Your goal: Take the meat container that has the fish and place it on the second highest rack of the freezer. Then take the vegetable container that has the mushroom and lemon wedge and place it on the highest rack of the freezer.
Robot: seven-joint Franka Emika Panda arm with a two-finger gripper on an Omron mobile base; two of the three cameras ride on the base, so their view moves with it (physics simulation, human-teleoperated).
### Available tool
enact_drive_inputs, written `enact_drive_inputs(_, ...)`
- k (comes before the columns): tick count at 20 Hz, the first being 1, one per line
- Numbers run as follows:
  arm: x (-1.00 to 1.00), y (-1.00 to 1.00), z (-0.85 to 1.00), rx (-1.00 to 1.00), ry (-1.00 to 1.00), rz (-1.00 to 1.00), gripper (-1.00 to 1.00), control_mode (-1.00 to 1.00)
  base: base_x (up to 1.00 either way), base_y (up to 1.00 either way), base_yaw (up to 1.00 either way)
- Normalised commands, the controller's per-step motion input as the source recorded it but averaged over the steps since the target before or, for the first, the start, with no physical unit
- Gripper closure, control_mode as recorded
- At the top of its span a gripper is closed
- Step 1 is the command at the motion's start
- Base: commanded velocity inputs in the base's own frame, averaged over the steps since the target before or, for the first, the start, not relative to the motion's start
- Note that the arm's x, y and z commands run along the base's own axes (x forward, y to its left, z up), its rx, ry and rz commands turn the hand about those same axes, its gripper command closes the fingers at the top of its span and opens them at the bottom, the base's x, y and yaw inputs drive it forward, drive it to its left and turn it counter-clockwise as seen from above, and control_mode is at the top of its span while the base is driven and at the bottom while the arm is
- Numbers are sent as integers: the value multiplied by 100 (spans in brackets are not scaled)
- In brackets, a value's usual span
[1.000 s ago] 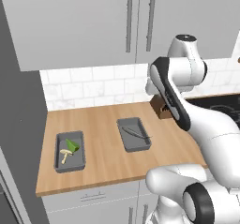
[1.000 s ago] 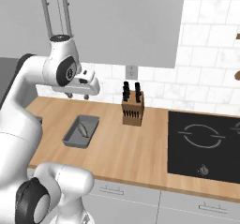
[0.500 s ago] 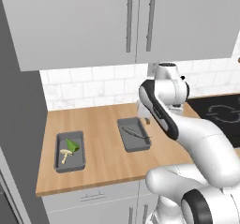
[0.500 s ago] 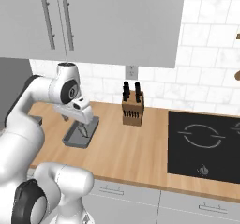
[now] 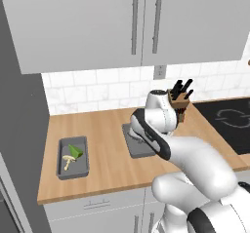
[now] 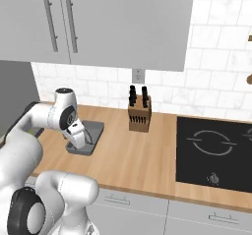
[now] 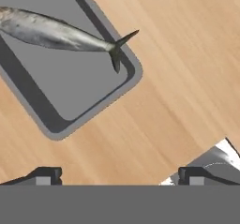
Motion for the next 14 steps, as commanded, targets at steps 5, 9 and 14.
enact_drive_inputs(5, 13, -7, -26, 0, 3, -14, -100, -100, 0, 0, 0)
enact_drive_inputs(9, 25, -21, -28, 0, 5, -4, -100, -100, 0, 0, 0)
enact_drive_inputs(14, 27, -9, -15, 0, 3, -3, -100, -100, 0, 0, 0)
